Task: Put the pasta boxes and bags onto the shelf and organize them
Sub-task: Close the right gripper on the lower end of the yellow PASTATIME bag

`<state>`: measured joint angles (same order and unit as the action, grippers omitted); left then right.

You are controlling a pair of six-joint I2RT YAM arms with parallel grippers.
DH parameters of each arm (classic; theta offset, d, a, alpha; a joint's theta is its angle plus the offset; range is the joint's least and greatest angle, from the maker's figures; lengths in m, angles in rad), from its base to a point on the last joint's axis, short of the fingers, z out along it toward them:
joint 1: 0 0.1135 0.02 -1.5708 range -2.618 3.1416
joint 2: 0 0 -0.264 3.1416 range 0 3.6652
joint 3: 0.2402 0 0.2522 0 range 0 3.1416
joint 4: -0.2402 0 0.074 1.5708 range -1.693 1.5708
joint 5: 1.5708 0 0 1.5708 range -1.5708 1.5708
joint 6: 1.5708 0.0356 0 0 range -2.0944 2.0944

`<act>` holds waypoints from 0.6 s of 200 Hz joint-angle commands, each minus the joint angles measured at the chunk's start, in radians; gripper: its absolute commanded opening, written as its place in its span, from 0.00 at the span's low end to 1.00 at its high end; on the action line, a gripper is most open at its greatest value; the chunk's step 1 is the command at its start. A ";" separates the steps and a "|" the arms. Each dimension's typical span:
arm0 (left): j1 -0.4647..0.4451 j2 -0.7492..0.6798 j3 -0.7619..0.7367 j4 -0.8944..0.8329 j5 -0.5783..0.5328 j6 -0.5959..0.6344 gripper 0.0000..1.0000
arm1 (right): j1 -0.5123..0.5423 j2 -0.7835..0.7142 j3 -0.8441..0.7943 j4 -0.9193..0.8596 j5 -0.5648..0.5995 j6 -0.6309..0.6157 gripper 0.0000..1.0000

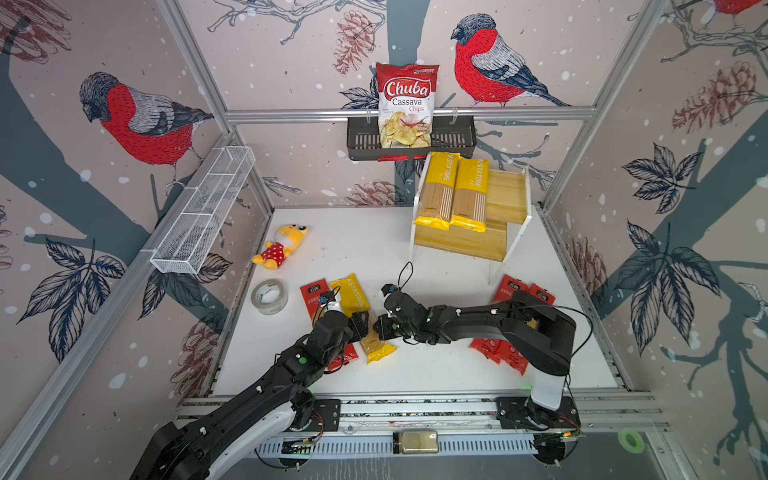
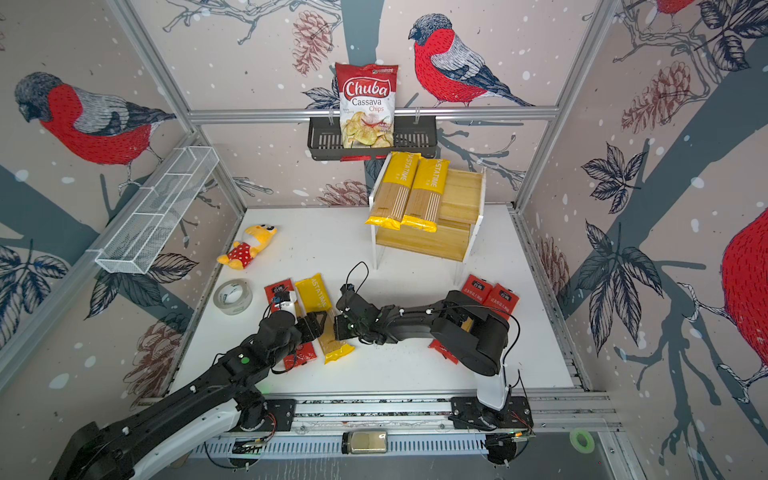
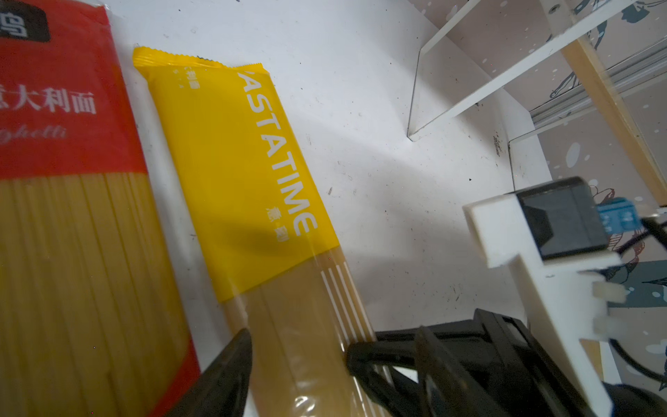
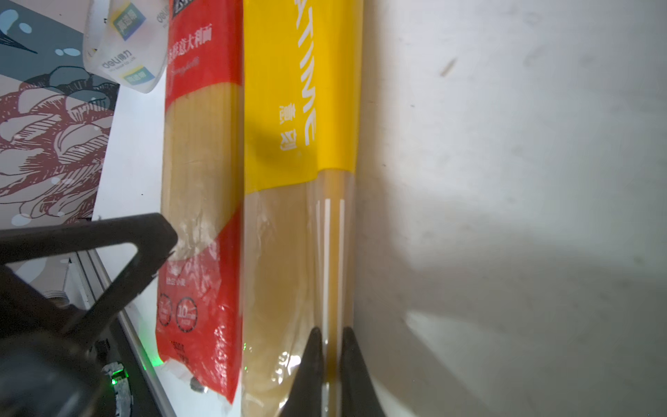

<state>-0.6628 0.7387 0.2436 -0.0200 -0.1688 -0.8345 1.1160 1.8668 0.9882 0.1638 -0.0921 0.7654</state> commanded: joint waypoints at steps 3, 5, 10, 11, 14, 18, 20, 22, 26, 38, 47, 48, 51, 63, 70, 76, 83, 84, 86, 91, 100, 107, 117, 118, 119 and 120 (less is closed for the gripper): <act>0.002 0.008 -0.003 0.055 0.018 0.003 0.70 | -0.008 -0.038 -0.032 -0.049 0.029 0.008 0.07; 0.001 0.009 -0.003 0.058 0.019 0.003 0.70 | -0.008 -0.043 -0.036 -0.051 0.031 0.010 0.07; 0.002 0.013 -0.002 0.062 0.022 0.004 0.70 | -0.010 -0.052 -0.047 -0.056 0.035 0.009 0.07; 0.001 0.014 -0.002 0.062 0.023 0.004 0.70 | -0.009 -0.054 -0.049 -0.057 0.034 0.011 0.07; 0.001 0.015 -0.001 0.064 0.024 0.005 0.70 | -0.009 -0.060 -0.055 -0.060 0.037 0.011 0.07; 0.002 0.018 -0.001 0.067 0.025 0.005 0.70 | -0.011 -0.068 -0.063 -0.062 0.038 0.013 0.07; 0.002 0.020 -0.001 0.069 0.026 0.005 0.70 | -0.011 -0.074 -0.068 -0.063 0.039 0.014 0.06; 0.001 0.022 -0.001 0.071 0.028 0.006 0.70 | -0.012 -0.077 -0.074 -0.064 0.040 0.015 0.06; 0.003 0.026 0.000 0.073 0.031 0.006 0.70 | -0.013 -0.086 -0.085 -0.064 0.041 0.018 0.07; 0.002 0.038 0.000 0.088 0.042 0.008 0.70 | -0.015 -0.113 -0.115 -0.067 0.044 0.028 0.06; 0.002 0.048 0.001 0.095 0.049 0.009 0.70 | -0.016 -0.131 -0.135 -0.071 0.043 0.036 0.06; 0.002 0.050 0.001 0.097 0.049 0.009 0.70 | -0.016 -0.134 -0.137 -0.071 0.043 0.037 0.06; 0.002 0.052 0.002 0.100 0.053 0.009 0.70 | -0.015 -0.141 -0.143 -0.073 0.042 0.039 0.06; 0.002 0.066 0.000 0.113 0.065 0.009 0.70 | -0.014 -0.165 -0.162 -0.079 0.033 0.051 0.06; 0.003 0.075 0.000 0.119 0.069 0.012 0.70 | -0.010 -0.184 -0.169 -0.078 0.022 0.054 0.07; 0.002 0.080 0.003 0.125 0.072 0.012 0.70 | -0.005 -0.196 -0.174 -0.075 0.011 0.057 0.08; 0.002 0.085 0.002 0.128 0.075 0.013 0.70 | -0.002 -0.213 -0.180 -0.073 -0.003 0.055 0.09; 0.002 0.086 0.002 0.127 0.074 0.013 0.70 | -0.002 -0.215 -0.181 -0.072 -0.005 0.055 0.10; 0.002 0.087 0.004 0.128 0.076 0.014 0.70 | -0.002 -0.219 -0.183 -0.070 -0.010 0.055 0.11; 0.002 0.091 0.005 0.131 0.080 0.014 0.70 | -0.004 -0.233 -0.190 -0.065 -0.023 0.056 0.13; 0.002 0.097 0.009 0.132 0.085 0.015 0.70 | -0.017 -0.261 -0.212 -0.050 -0.036 0.065 0.16; 0.002 0.100 0.009 0.136 0.088 0.015 0.70 | -0.032 -0.281 -0.231 -0.032 -0.038 0.074 0.19; 0.002 0.105 0.007 0.143 0.096 0.014 0.70 | -0.057 -0.304 -0.255 -0.014 -0.040 0.088 0.23; 0.002 0.105 0.007 0.145 0.096 0.014 0.70 | -0.060 -0.306 -0.257 -0.012 -0.040 0.089 0.23; 0.002 0.105 0.007 0.145 0.096 0.014 0.70 | -0.063 -0.308 -0.260 -0.010 -0.039 0.090 0.24; 0.002 0.106 0.007 0.146 0.097 0.014 0.70 | -0.065 -0.309 -0.261 -0.010 -0.039 0.090 0.24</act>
<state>-0.6628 0.8360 0.2459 0.0719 -0.1028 -0.8303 1.0901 1.6001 0.7620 0.1043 -0.1165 0.8177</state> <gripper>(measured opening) 0.697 0.216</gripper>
